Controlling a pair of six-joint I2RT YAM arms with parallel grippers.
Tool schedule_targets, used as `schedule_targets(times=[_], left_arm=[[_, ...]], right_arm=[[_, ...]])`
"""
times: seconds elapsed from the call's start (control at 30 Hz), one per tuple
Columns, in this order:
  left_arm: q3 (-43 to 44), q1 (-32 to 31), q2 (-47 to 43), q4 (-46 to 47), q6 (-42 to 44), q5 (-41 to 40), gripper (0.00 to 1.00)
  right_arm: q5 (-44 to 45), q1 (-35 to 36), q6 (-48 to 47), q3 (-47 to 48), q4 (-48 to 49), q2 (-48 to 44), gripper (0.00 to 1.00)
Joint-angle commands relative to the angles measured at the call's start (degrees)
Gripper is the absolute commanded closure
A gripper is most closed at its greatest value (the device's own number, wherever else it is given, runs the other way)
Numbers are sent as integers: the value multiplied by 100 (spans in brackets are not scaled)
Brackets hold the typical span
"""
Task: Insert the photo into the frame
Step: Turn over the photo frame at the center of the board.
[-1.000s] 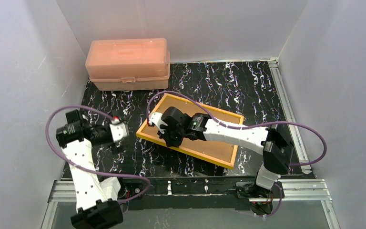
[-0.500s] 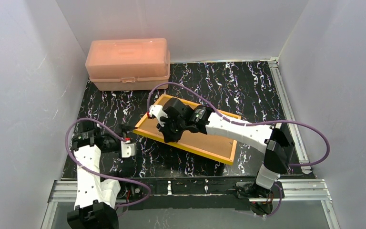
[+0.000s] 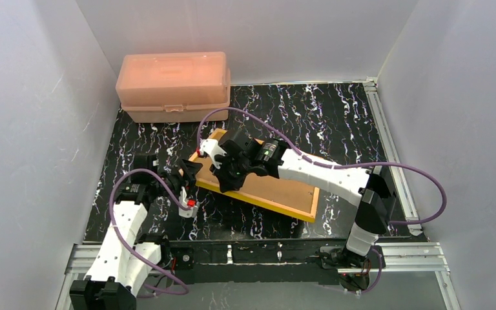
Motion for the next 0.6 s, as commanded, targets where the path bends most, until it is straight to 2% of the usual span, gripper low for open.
schedule_targets(times=[0.0,0.03,0.1,0.2,0.4,0.57], left_arm=[[11,-252,-40,372,1108,-352,50],[33,-262,-55,346,1022,-400,55],[97,-285,-121,229,831,-436,65],[165,-307,-221,15,614,-543,71],[474,-308,-303,-329,-133,-557,72],[935,-308,-140,-917,-587,-553,73]], right_arm=[[-65,-9,-72,530,456,-40,99],[-43,-10,-91,558,437,-42,96],[79,-14,-118,615,387,-46,79],[364,-9,-224,657,344,-173,58],[545,-2,-617,737,-155,-510,39],[1256,424,-907,602,-711,-737,32]])
